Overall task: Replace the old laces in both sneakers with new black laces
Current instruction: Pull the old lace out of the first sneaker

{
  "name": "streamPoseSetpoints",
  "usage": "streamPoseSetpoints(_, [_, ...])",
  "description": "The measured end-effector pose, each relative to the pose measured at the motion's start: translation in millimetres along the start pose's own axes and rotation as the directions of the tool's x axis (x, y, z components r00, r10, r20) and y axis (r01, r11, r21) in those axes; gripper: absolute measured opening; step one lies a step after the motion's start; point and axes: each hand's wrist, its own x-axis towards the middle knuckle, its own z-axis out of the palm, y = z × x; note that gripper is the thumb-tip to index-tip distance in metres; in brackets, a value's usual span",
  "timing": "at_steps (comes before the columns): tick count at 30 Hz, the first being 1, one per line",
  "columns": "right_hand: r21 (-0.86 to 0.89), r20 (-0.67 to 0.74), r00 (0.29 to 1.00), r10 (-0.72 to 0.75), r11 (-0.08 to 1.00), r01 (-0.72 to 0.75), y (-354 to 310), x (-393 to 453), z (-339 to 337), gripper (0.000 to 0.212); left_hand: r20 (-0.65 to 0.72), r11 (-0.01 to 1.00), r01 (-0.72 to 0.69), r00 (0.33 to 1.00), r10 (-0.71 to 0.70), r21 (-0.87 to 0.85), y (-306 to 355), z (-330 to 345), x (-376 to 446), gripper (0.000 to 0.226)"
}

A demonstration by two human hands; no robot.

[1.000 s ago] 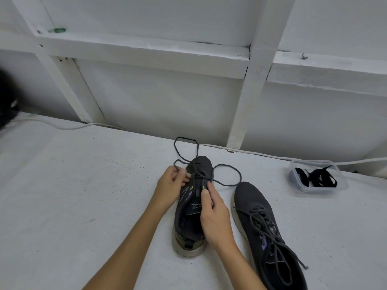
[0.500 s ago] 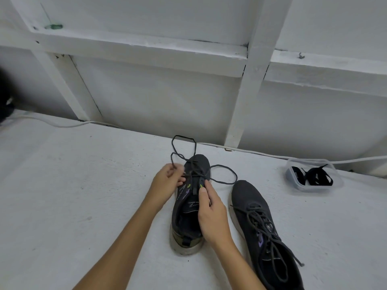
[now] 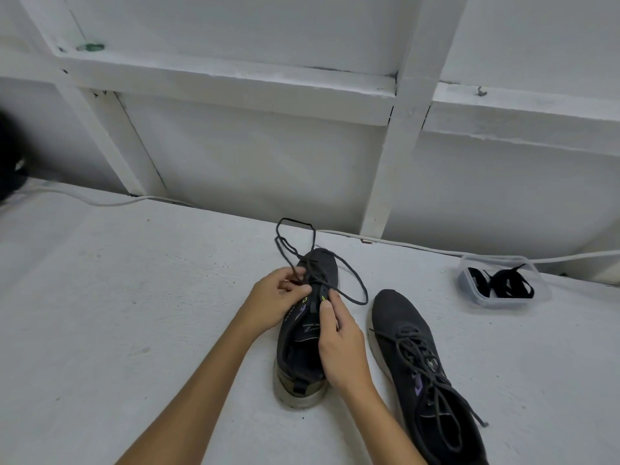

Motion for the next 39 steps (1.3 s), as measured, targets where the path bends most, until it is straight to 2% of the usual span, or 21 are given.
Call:
streamPoseSetpoints(2, [0.004,-0.004,1.0,0.003,1.0,-0.003,0.6,0.2,0.7,0.05,-0.097,0.999,-0.033,0.995,0.036,0.034,1.4,0.5,3.7,0.008])
streamPoseSetpoints(4, [0.001,-0.008,1.0,0.007,1.0,-0.007,0.1,0.1,0.5,0.051,-0.236,0.991,0.008,0.971,-0.04,-0.135,4.2,4.3,7.2,0.013])
streamPoseSetpoints(6, [-0.006,-0.007,1.0,0.006,1.0,-0.006,-0.8,-0.1,-0.2,0.051,-0.252,0.955,0.065,0.957,-0.142,-0.29,4.9,7.8,6.7,0.017])
streamPoseSetpoints(8, [-0.007,-0.007,1.0,0.003,1.0,-0.003,-0.6,-0.2,-0.2,0.051,-0.169,0.985,0.047,0.983,-0.075,-0.165,2.7,7.2,1.9,0.012])
streamPoseSetpoints(10, [0.001,-0.012,1.0,0.001,1.0,-0.001,-0.1,-0.1,0.3,0.05,-0.054,0.999,-0.01,0.998,0.007,-0.044,2.1,3.2,-1.5,0.023])
streamPoseSetpoints(13, [0.017,-0.015,1.0,0.0,1.0,0.001,0.4,-0.3,0.7,0.048,-0.023,0.998,-0.052,0.998,0.053,0.019,4.6,-2.9,1.6,0.037])
streamPoseSetpoints(17, [0.027,-0.015,1.0,0.001,1.0,-0.001,0.6,-0.2,0.8,0.046,-0.017,0.947,-0.181,0.981,0.192,0.264,2.3,-4.5,11.2,0.007])
streamPoseSetpoints(20, [0.023,-0.019,1.0,0.007,1.0,-0.007,1.9,1.0,1.3,0.049,0.024,0.894,-0.209,0.976,0.218,0.397,3.6,-2.9,15.4,0.009])
streamPoseSetpoints(21, [0.021,-0.019,1.0,0.006,1.0,-0.005,2.1,1.0,1.2,0.049,-0.037,0.921,-0.161,0.982,0.186,0.355,5.3,-2.6,15.7,0.011])
streamPoseSetpoints(22, [0.021,-0.019,1.0,0.006,1.0,-0.005,2.2,1.0,1.3,0.048,-0.148,0.967,-0.087,0.981,0.125,0.24,7.4,-2.4,15.1,0.013])
streamPoseSetpoints(23, [0.022,-0.018,1.0,0.006,1.0,-0.006,2.1,0.7,1.1,0.047,-0.255,0.998,-0.018,0.966,0.031,0.052,9.0,-1.2,13.5,0.015])
streamPoseSetpoints(24, [0.025,-0.017,1.0,0.006,1.0,-0.006,2.1,0.6,1.4,0.047,-0.319,0.992,0.029,0.946,-0.066,-0.119,10.1,0.2,10.9,0.016])
streamPoseSetpoints(25, [0.028,-0.015,1.0,0.006,1.0,-0.005,2.1,0.3,1.5,0.047,-0.328,0.977,0.056,0.937,-0.122,-0.205,9.6,1.7,9.0,0.015])
streamPoseSetpoints(27, [0.032,-0.016,1.0,0.006,0.999,-0.005,2.3,0.7,1.1,0.048,-0.201,0.982,0.075,0.973,-0.111,-0.176,6.0,2.6,6.1,0.009])
streamPoseSetpoints(29, [0.037,-0.012,1.0,0.001,0.999,-0.001,3.2,1.3,0.6,0.047,-0.026,0.996,0.058,0.998,-0.06,-0.064,4.6,-1.5,2.8,0.013])
streamPoseSetpoints(30, [0.038,-0.009,1.0,0.001,0.999,-0.001,3.4,1.5,0.5,0.046,0.008,0.999,0.039,0.999,-0.039,-0.017,3.5,-3.5,3.5,0.015])
streamPoseSetpoints(34, [0.032,0.005,1.0,0.013,0.999,-0.013,4.2,1.7,-0.3,0.051,-0.118,0.996,-0.037,0.992,0.046,0.082,3.8,-2.4,9.5,0.003])
streamPoseSetpoints(35, [0.032,0.009,1.0,0.015,0.999,-0.015,4.3,1.4,-1.0,0.053,-0.178,1.0,-0.022,0.984,0.024,0.013,4.3,1.1,9.9,0.007])
streamPoseSetpoints(37, [0.032,0.013,1.0,0.017,0.999,-0.018,3.5,0.9,-1.8,0.054,-0.287,0.968,0.039,0.951,-0.111,-0.246,5.8,4.8,7.8,0.013])
streamPoseSetpoints(38, [0.031,0.013,1.0,0.018,0.999,-0.018,3.1,0.8,-1.7,0.054,-0.297,0.941,0.059,0.941,-0.164,-0.333,4.7,5.4,6.9,0.013])
streamPoseSetpoints(39, [0.029,0.014,1.0,0.017,0.999,-0.018,2.7,0.4,-1.7,0.054,-0.274,0.937,0.071,0.946,-0.172,-0.341,2.3,5.5,6.0,0.012])
